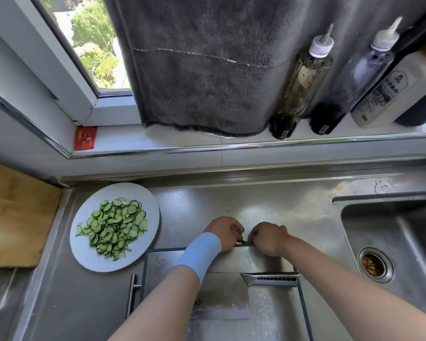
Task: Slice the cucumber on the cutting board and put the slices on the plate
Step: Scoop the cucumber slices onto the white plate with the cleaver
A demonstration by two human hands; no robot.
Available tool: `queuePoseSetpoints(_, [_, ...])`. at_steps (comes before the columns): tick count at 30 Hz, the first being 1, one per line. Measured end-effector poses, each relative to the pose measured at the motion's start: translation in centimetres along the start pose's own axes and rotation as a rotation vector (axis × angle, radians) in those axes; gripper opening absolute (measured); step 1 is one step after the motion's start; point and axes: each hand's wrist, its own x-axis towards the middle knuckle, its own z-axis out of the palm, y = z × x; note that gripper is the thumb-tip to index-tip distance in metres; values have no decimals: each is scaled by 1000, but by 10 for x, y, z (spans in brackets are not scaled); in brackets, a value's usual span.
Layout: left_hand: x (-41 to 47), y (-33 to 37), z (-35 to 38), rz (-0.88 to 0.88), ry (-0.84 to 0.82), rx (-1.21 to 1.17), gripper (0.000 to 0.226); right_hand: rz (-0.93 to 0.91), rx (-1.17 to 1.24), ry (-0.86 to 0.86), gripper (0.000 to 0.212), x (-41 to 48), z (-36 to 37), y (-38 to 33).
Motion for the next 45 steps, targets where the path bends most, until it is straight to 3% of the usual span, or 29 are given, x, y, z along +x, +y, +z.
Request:
queuePoseSetpoints(6, [2, -6, -4, 51, 48, -19, 30, -67, 334, 58, 30, 3, 8, -13])
queuePoseSetpoints(10, [-4, -11, -14, 84, 167, -160, 21, -145, 626, 118, 31, -3, 1, -16])
queuePoseSetpoints(14, [-19, -14, -24, 51, 190, -318, 24, -169, 703, 195, 26, -15, -9, -13])
queuePoseSetpoints(17, [-41, -21, -23, 50, 130, -283, 19, -197, 543, 183, 28, -30, -2, -8])
queuePoseSetpoints(21, [-75, -40, -7, 99, 92, -70, 13, -165, 128, 181, 25, -64, 30, 1])
queuePoseSetpoints(25, [-107, -59, 8, 79, 71, 56, 13, -176, -170, 321, 34, -90, 74, 8])
queuePoseSetpoints(29, [-130, -76, 15, 71, 60, 186, 13, -127, -342, 380, 44, -104, 101, 2])
queuePoseSetpoints(32, [-143, -88, 12, 82, 178, 118, 21, -92, -375, 391, 46, -115, 119, 0])
queuePoseSetpoints(35, [-155, -101, 10, 65, 285, 21, 32, -48, -261, 347, 42, -129, 136, 0])
queuePoseSetpoints(37, [-162, -108, 12, 113, 373, 83, 35, -40, -130, 298, 37, -142, 143, 1])
queuePoseSetpoints(41, [-177, -107, 29, 379, 455, 240, 40, -28, 250, 208, 30, -178, 164, 15])
queuePoseSetpoints(45, [-182, -74, 67, 564, 407, 325, 40, 37, 653, 242, 24, -224, 180, 40])
